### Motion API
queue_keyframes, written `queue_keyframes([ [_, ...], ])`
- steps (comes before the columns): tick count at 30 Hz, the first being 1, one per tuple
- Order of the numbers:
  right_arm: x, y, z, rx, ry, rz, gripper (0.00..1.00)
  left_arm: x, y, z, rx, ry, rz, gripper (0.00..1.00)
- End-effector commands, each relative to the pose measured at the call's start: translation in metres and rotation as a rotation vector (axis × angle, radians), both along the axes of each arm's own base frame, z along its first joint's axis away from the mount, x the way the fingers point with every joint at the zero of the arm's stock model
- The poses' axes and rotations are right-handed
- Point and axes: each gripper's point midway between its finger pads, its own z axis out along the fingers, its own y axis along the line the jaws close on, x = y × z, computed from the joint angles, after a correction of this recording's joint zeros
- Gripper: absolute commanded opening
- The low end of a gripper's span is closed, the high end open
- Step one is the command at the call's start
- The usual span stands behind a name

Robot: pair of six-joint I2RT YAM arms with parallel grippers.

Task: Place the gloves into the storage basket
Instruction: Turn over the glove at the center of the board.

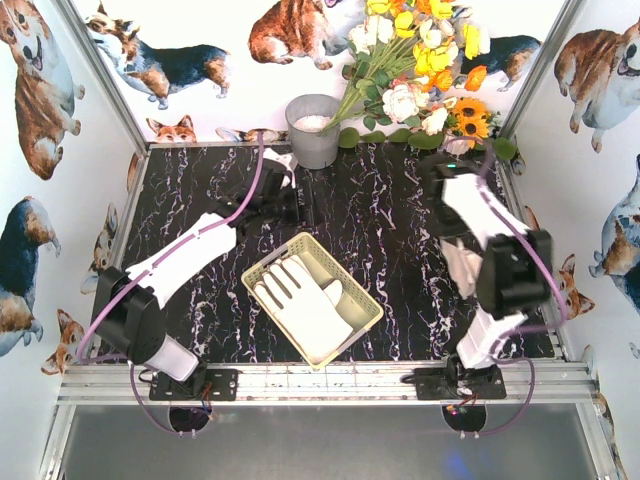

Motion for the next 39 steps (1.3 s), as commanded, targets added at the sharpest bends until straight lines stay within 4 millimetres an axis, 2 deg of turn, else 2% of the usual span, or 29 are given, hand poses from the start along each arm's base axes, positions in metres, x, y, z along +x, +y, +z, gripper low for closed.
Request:
queue_keyframes([
  [1, 0.041, 0.040, -0.018, -0.028, -0.052, 0.064, 0.00, -0.004, 0.017, -0.003, 0.009, 0.003, 0.031, 0.68],
  [5, 0.057, 0.083, -0.055, 0.033, 0.000, 0.095, 0.00, -0.009, 0.029, -0.006, 0.023, 0.014, 0.051, 0.68],
  [10, 0.073, 0.134, -0.078, 0.140, -0.003, 0.132, 0.00, -0.014, 0.043, -0.009, 0.035, 0.023, 0.076, 0.68],
  [14, 0.075, 0.159, -0.102, 0.256, 0.018, 0.101, 0.00, -0.015, 0.049, -0.011, 0.035, 0.031, 0.083, 0.69],
  [18, 0.081, 0.176, -0.108, 0.332, 0.012, 0.105, 0.00, -0.015, 0.047, -0.012, 0.031, 0.036, 0.056, 0.69],
  [20, 0.087, 0.185, -0.102, 0.375, 0.001, 0.117, 0.00, -0.011, 0.041, -0.011, 0.026, 0.039, 0.035, 0.69],
  [23, 0.096, 0.194, -0.075, 0.426, -0.053, 0.142, 0.32, -0.001, 0.029, -0.006, 0.002, 0.029, 0.001, 0.69],
  [25, 0.099, 0.199, -0.047, 0.464, -0.106, 0.164, 0.49, 0.007, 0.020, -0.001, -0.022, 0.021, -0.018, 0.70],
  [28, 0.096, 0.202, -0.005, 0.520, -0.172, 0.187, 0.61, 0.021, 0.003, 0.006, -0.053, 0.010, -0.046, 0.71],
  [31, 0.082, 0.198, 0.029, 0.590, -0.222, 0.184, 0.69, 0.032, -0.015, 0.009, -0.088, 0.009, -0.071, 0.72],
  [33, 0.070, 0.190, 0.041, 0.628, -0.249, 0.165, 0.71, 0.035, -0.032, 0.007, -0.117, 0.025, -0.099, 0.73],
  [35, 0.057, 0.180, 0.042, 0.697, -0.259, 0.123, 0.73, 0.036, -0.050, 0.002, -0.137, 0.047, -0.128, 0.73],
  [39, 0.040, 0.156, 0.032, 0.849, -0.282, 0.020, 0.74, 0.036, -0.085, -0.015, -0.160, 0.105, -0.181, 0.73],
])
